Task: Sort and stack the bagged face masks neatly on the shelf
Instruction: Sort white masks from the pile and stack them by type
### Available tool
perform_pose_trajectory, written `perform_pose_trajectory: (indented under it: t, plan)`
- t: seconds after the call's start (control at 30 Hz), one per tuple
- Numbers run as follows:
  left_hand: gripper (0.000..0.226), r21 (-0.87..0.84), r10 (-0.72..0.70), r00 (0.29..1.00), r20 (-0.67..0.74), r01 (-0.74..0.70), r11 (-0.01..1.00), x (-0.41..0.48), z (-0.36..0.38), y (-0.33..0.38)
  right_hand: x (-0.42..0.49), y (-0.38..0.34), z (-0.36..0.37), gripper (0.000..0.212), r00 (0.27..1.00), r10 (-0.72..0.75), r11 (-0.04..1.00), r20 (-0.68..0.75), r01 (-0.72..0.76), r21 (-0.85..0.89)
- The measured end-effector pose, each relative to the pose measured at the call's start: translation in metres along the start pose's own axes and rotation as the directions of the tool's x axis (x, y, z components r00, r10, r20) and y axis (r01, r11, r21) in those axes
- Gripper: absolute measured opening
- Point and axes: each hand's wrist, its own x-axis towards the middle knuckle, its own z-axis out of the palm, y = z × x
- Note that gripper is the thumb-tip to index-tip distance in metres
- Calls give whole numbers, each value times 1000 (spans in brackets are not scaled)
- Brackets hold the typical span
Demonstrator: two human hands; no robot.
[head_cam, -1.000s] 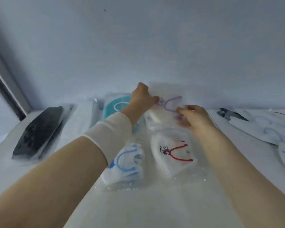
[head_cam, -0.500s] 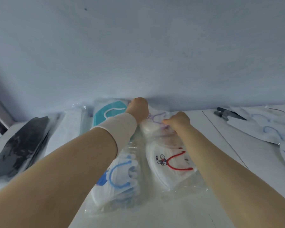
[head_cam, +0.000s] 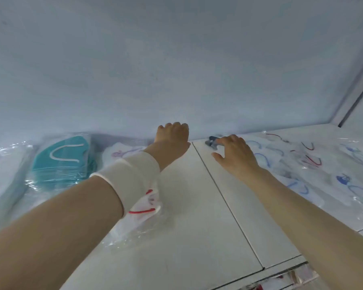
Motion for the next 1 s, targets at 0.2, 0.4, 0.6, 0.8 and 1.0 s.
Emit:
perform_pose_trajectory:
  t: [0.2, 0.4, 0.6, 0.8, 1.0]
  plan:
    - [50, -75, 157, 987, 36, -154, 985, 2, 29, 162, -48, 175, -47, 50, 1000, 0, 999, 12, 0, -32]
    - [89, -250, 74, 978, 195, -24, 968, -28, 67, 230, -95, 280, -69, 54, 998, 9, 989, 55, -17, 144]
    - [98, -394, -122, 980, 157, 175, 902, -40, 94, 234, -106, 314, -61, 52, 992, 118, 938, -45, -96, 332]
    - [60, -862, -289, 956, 45, 184, 473, -42, 88, 234, -94, 297, -52, 51, 1000, 8, 913, -16, -1, 407]
    - [22, -989, -414, 910, -32, 30, 143, -48, 67, 223, -91, 275, -48, 78, 949, -290, 941, 127, 258, 219]
